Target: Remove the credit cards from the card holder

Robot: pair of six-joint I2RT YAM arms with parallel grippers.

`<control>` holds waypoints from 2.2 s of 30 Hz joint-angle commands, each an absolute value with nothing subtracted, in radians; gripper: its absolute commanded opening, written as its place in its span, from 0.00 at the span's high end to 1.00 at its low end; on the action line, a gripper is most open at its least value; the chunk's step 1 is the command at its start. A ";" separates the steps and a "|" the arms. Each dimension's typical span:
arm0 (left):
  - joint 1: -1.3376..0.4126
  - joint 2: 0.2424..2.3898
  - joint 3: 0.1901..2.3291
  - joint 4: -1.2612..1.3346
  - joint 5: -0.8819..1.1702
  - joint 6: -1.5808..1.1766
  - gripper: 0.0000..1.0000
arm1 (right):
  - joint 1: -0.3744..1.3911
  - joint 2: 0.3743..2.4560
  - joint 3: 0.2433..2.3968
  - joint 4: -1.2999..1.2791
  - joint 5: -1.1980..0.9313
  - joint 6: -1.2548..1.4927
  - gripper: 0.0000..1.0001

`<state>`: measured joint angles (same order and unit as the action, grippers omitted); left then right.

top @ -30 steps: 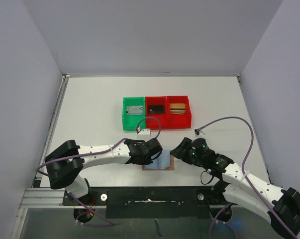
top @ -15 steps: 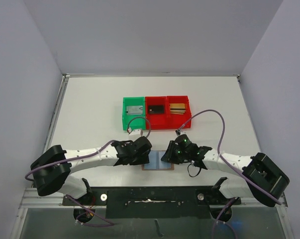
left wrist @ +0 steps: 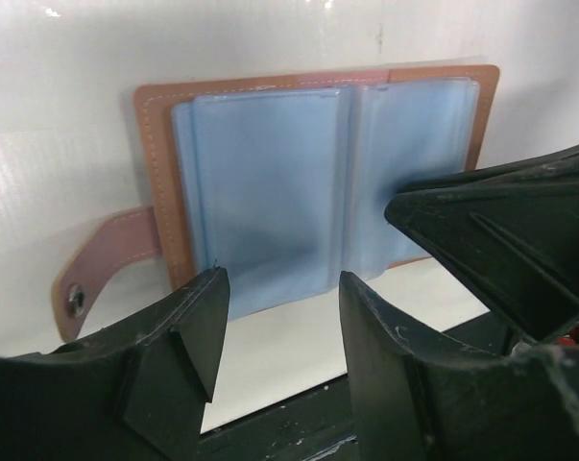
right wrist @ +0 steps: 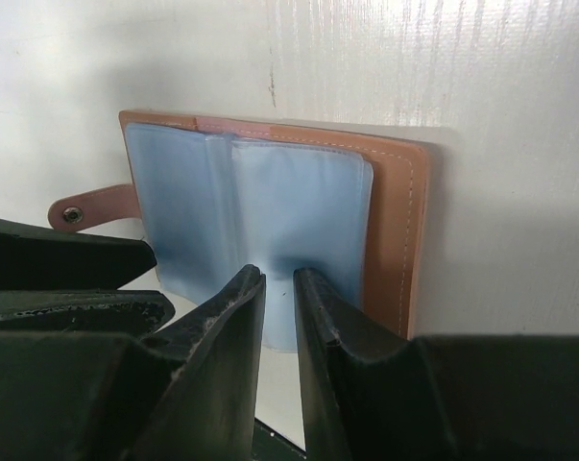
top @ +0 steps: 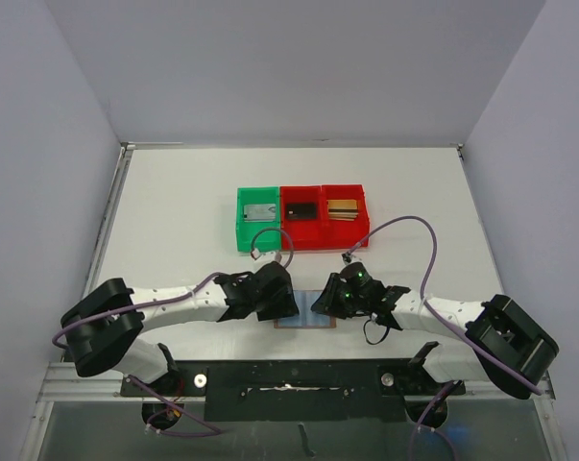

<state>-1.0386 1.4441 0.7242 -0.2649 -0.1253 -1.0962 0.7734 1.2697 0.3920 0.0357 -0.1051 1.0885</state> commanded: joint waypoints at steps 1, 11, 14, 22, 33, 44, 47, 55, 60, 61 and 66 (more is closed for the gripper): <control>-1.030 1.451 0.726 -0.161 -0.082 -1.107 0.51 | 0.778 1.300 0.354 -0.032 -0.052 1.077 0.78; -1.015 1.430 0.760 -0.305 -0.178 -1.106 0.49 | 0.778 1.306 0.348 -0.025 -0.056 1.078 0.78; -1.015 1.407 0.772 -0.349 -0.223 -1.088 0.46 | 0.778 1.314 0.351 -0.022 -0.059 1.078 0.78; -1.011 1.480 0.820 -0.343 -0.193 -1.038 0.45 | 0.778 1.328 0.362 -0.021 -0.063 1.074 0.78; -1.041 1.564 0.807 -0.291 -0.181 -1.042 0.47 | 0.778 1.332 0.367 -0.018 -0.067 1.071 0.78; -1.050 1.542 0.767 -0.040 -0.044 -1.040 0.59 | 0.779 1.357 0.374 -0.015 -0.082 1.083 0.79; -1.047 1.524 0.748 0.004 -0.030 -1.048 0.61 | 0.779 1.359 0.372 -0.019 -0.080 1.083 0.79; -1.048 1.503 0.777 -0.045 -0.072 -1.037 0.75 | 0.779 1.365 0.374 -0.022 -0.076 1.081 0.80; -1.050 1.516 0.827 -0.116 -0.085 -1.015 0.83 | 0.780 1.367 0.370 -0.019 -0.074 1.080 0.80; -1.052 1.517 0.835 -0.122 -0.083 -1.013 0.83 | 0.779 1.368 0.368 -0.019 -0.075 1.080 0.80; -1.055 1.519 0.863 -0.166 -0.076 -1.011 0.76 | 0.779 1.370 0.362 -0.013 -0.075 1.081 0.80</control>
